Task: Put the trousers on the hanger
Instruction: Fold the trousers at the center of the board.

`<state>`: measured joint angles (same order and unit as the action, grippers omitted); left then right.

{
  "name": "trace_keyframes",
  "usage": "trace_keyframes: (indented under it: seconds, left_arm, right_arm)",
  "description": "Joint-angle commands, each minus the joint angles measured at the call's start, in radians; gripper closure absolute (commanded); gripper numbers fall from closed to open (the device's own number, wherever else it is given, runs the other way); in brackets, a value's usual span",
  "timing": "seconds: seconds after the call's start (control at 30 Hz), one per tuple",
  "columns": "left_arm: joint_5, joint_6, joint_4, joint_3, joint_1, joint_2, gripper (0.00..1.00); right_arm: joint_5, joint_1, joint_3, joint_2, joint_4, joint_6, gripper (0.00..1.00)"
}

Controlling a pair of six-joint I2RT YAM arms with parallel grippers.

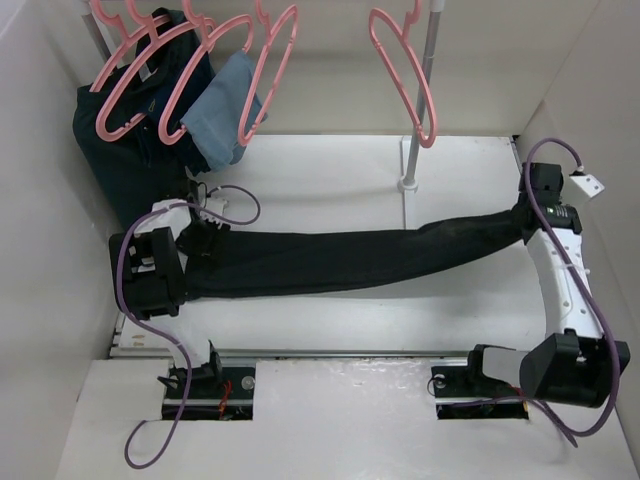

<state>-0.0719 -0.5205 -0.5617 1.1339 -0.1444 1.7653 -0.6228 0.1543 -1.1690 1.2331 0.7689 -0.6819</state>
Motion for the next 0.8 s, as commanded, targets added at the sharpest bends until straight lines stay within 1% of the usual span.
trace_keyframes:
  seconds: [0.0, 0.03, 0.07, 0.13, 0.2, 0.27, 0.3, 0.37, 0.4, 0.43, 0.5, 0.53, 0.57, 0.6, 0.63, 0.67, 0.7, 0.73, 0.77]
  left_arm:
    - [-0.052, -0.035, -0.156, 0.038, -0.004, -0.066, 0.34]
    - [-0.066, -0.035, -0.168, 0.05, -0.004, -0.085, 0.34]
    - [-0.089, -0.035, -0.179, 0.05, -0.004, -0.095, 0.34]
    - [-0.114, -0.035, -0.21, 0.06, -0.004, -0.113, 0.34]
    - [-0.15, -0.024, -0.228, 0.06, -0.004, -0.129, 0.34]
    - [-0.16, -0.024, -0.242, 0.06, 0.018, -0.151, 0.33]
    - [-0.16, -0.015, -0.242, 0.04, 0.028, -0.152, 0.33]
    - [-0.148, -0.015, -0.208, 0.009, 0.061, -0.161, 0.33]
    - [-0.147, -0.001, -0.195, -0.005, 0.075, -0.161, 0.33]
    - [-0.147, 0.013, -0.17, -0.031, 0.091, -0.152, 0.33]
    - [-0.16, 0.025, -0.158, -0.043, 0.133, -0.124, 0.33]
    - [-0.19, 0.025, -0.158, -0.043, 0.144, -0.113, 0.33]
    - [-0.209, 0.025, -0.149, -0.043, 0.155, -0.104, 0.33]
    - [-0.222, 0.025, -0.149, -0.043, 0.173, -0.09, 0.3]
    - [-0.223, 0.034, -0.124, -0.054, 0.174, -0.09, 0.3]
    - [-0.223, 0.034, -0.115, -0.063, 0.186, -0.077, 0.3]
    - [-0.223, 0.034, -0.106, -0.063, 0.186, -0.067, 0.3]
    - [-0.223, 0.034, -0.106, -0.075, 0.195, -0.046, 0.3]
    - [-0.223, 0.034, -0.095, -0.086, 0.195, -0.037, 0.32]
  right_arm:
    - [-0.224, 0.024, -0.011, -0.101, -0.157, 0.168, 1.0]
    - [-0.215, 0.024, -0.011, -0.133, -0.196, 0.244, 1.0]
    - [-0.186, 0.024, -0.011, -0.15, -0.219, 0.292, 1.0]
    - [-0.186, 0.024, -0.011, -0.197, -0.273, 0.375, 1.0]
    - [-0.233, 0.013, -0.011, -0.222, -0.301, 0.465, 1.0]
    - [-0.233, 0.004, -0.023, -0.241, -0.339, 0.555, 1.0]
    - [-0.213, -0.016, -0.034, -0.25, -0.339, 0.579, 1.0]
    - [-0.203, -0.114, -0.034, -0.25, -0.364, 0.608, 1.0]
    - [-0.203, -0.168, -0.034, -0.25, -0.364, 0.617, 1.0]
    - [-0.272, -0.293, -0.034, -0.25, -0.375, 0.617, 1.0]
    - [-0.345, -0.442, -0.021, -0.232, -0.401, 0.585, 1.0]
    - [-0.415, -0.522, -0.012, -0.219, -0.414, 0.585, 1.0]
    - [-0.458, -0.686, -0.012, -0.201, -0.431, 0.566, 1.0]
    - [-0.494, -0.766, -0.021, -0.155, -0.46, 0.533, 1.0]
    - [-0.546, -0.838, -0.033, -0.126, -0.47, 0.509, 1.0]
    - [-0.569, -0.965, -0.05, -0.094, -0.47, 0.474, 1.0]
    - [-0.595, -1.02, -0.093, -0.058, -0.47, 0.44, 1.0]
    - [-0.616, -1.071, -0.119, 0.015, -0.459, 0.37, 1.0]
    - [-0.661, -1.116, -0.145, 0.053, -0.45, 0.337, 1.0]
